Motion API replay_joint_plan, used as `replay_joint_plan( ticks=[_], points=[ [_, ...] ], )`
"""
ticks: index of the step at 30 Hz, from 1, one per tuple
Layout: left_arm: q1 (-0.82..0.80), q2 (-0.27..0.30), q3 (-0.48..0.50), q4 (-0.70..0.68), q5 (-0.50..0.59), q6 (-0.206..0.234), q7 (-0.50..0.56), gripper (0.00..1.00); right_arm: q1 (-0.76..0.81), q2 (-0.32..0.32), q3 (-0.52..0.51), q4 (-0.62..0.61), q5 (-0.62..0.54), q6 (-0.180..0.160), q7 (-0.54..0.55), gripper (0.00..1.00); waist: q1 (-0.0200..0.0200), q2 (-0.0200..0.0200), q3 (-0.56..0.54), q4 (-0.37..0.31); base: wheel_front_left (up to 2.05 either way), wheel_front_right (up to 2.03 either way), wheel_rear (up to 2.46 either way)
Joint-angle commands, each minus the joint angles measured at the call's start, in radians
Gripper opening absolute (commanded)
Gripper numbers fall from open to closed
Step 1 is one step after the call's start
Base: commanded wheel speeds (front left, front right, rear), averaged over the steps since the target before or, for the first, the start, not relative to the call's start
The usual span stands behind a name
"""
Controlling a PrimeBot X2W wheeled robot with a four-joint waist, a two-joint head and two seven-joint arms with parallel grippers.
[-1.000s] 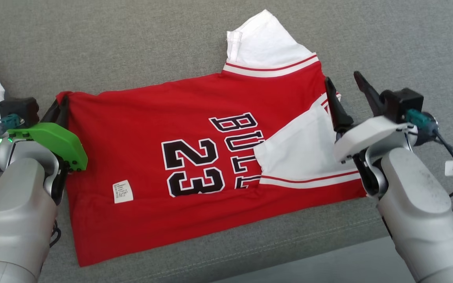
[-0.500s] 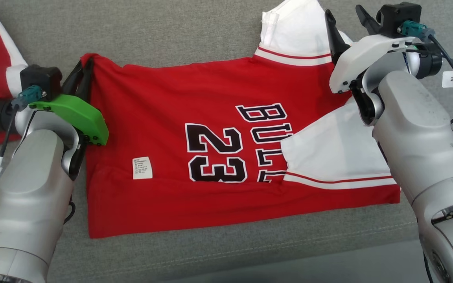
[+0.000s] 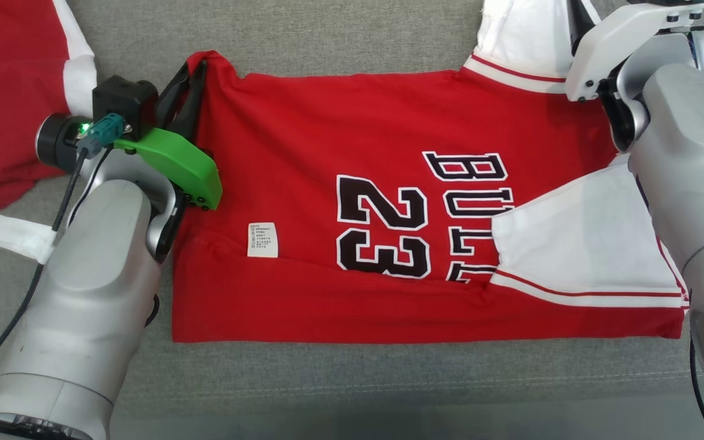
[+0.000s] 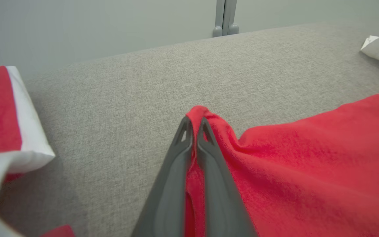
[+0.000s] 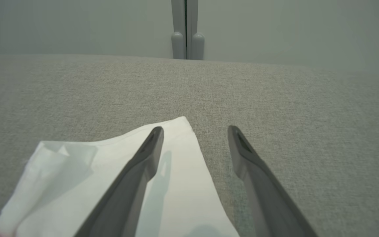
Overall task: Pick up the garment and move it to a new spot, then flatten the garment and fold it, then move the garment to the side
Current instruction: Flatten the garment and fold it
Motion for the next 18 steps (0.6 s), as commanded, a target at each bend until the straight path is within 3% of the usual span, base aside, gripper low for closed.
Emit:
replay_joint_plan(
  ticks=[1,14,15,16,17,18],
  points=[
    [0.007,-0.004,-0.003,-0.008,0.01,0.002,-0.004,0.0,-0.011,-0.009,-0.008,0.004,-0.009,-0.001,-0.001,1.0,-0.0001,0.0,0.02,0.026,0.0,0.0,0.0],
    [0.038,-0.032,-0.001,-0.093,0.052,0.001,-0.004,0.0,-0.014,-0.03,-0.136,0.01,-0.148,-0.001,0.038,1.0,-0.0001,0.0,0.063,0.079,0.0,0.0,0.0],
    [0.039,-0.032,0.001,-0.097,0.054,0.001,-0.004,0.0,-0.013,-0.03,-0.145,0.011,-0.162,-0.001,0.042,0.85,-0.0001,0.0,0.064,0.079,0.0,0.0,0.0],
    [0.042,-0.032,0.002,-0.1,0.056,0.001,-0.004,0.0,-0.012,-0.032,-0.157,0.012,-0.173,-0.002,0.046,0.45,-0.0001,0.0,0.064,0.079,0.0,0.0,0.0],
    [0.044,-0.033,0.003,-0.103,0.057,0.0,-0.004,0.0,-0.011,-0.031,-0.168,0.013,-0.187,-0.002,0.046,0.32,-0.0001,0.0,0.064,0.079,0.0,0.0,0.0],
    [0.046,-0.033,0.005,-0.106,0.057,0.0,-0.004,0.0,-0.011,-0.03,-0.178,0.013,-0.204,-0.002,0.047,0.06,-0.0001,0.0,0.063,0.079,0.0,0.0,0.0]
  ],
)
